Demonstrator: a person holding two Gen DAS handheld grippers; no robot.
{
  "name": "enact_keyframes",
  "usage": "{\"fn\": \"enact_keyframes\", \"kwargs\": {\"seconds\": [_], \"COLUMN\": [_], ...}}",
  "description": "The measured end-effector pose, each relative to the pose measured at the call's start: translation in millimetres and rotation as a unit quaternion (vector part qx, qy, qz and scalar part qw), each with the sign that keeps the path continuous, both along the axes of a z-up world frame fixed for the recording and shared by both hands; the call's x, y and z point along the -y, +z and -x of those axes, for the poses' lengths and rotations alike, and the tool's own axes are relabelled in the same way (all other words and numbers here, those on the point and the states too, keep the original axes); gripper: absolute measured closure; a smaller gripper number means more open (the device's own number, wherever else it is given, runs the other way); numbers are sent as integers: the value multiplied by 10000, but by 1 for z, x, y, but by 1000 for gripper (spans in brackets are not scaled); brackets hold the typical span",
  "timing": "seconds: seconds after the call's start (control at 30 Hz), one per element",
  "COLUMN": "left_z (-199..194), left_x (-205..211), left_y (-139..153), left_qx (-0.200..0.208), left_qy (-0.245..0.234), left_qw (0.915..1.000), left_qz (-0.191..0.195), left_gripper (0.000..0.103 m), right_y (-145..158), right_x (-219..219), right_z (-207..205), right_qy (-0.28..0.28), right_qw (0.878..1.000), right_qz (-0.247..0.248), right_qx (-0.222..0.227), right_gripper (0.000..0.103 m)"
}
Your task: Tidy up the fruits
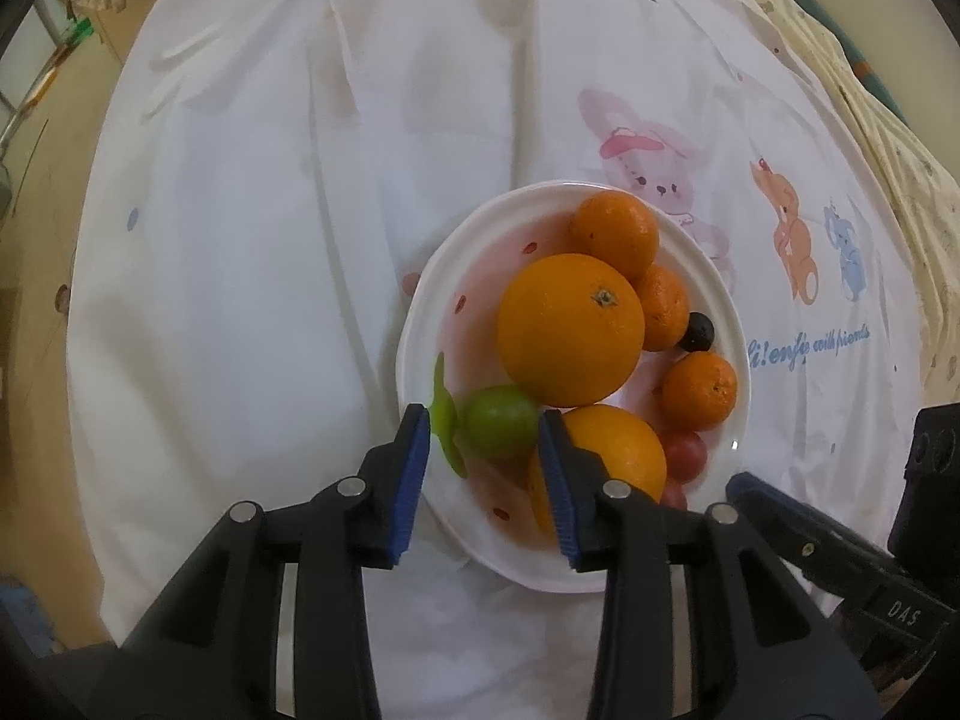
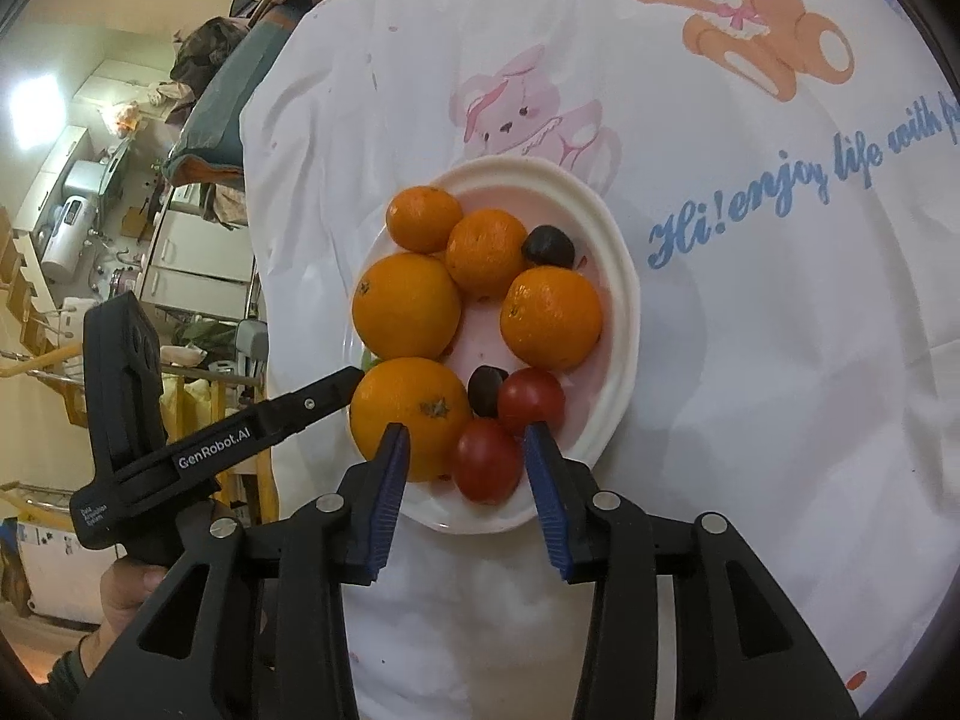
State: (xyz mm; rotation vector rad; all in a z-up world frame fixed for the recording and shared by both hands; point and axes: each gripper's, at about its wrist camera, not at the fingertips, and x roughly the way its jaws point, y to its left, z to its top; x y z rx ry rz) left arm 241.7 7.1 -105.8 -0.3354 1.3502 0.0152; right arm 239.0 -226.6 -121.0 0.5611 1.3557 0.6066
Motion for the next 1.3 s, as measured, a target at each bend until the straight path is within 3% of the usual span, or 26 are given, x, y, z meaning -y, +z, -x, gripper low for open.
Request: {"fn": "enact_keyframes", "kwargs": {"seconds": [0.07, 0.13, 0.2, 0.33, 0.43, 0.53, 0.73, 0.8, 0.9, 1.0, 1.07, 1.13, 1.3], "left_z": [1, 4, 9, 25, 40, 61, 112, 129, 147, 159, 168, 176, 186], "left_x": [0, -2, -4, -7, -8, -7, -1, 2, 6, 11, 14, 16, 24], "left_y": [2, 7, 14, 34, 54, 71, 95, 98, 100, 106, 109, 110, 104], "left_qx": [9, 92, 223, 549, 903, 1213, 1676, 1827, 1988, 2211, 2333, 2444, 2518], "left_qy": [32, 64, 121, 95, 16, -67, -209, -246, -198, -197, -153, -122, -175], "left_qw": [10000, 9999, 9995, 9974, 9931, 9883, 9794, 9755, 9724, 9670, 9635, 9605, 9565], "left_qz": [-13, -92, -174, -448, -742, -924, -1104, -1201, -1207, -1252, -1306, -1326, -1461], "left_gripper": [62, 46, 43, 43, 43, 43, 43, 40, 26, 25, 17, 2, 1], "right_y": [2, 5, 10, 30, 51, 73, 92, 94, 99, 104, 108, 110, 112], "right_x": [2, 5, 8, 12, 13, 15, 24, 24, 25, 26, 27, 26, 18], "right_z": [0, 1, 2, 10, 20, 34, 70, 81, 100, 118, 131, 143, 155], "right_qy": [-23, -42, -40, -56, -6, 5, -170, -182, -275, -430, -595, -772, -789], "right_qw": [10000, 9999, 9997, 9977, 9943, 9874, 9771, 9742, 9663, 9583, 9494, 9399, 9274], "right_qz": [8, 59, 133, 360, 518, 789, 1099, 1200, 1420, 1546, 1631, 1772, 2006], "right_qx": [29, 96, 190, 564, 930, 1370, 1812, 1900, 2129, 2365, 2618, 2813, 3058], "right_gripper": [60, 60, 59, 39, 32, 17, 6, 5, 4, 0, 0, 0, 0]}}
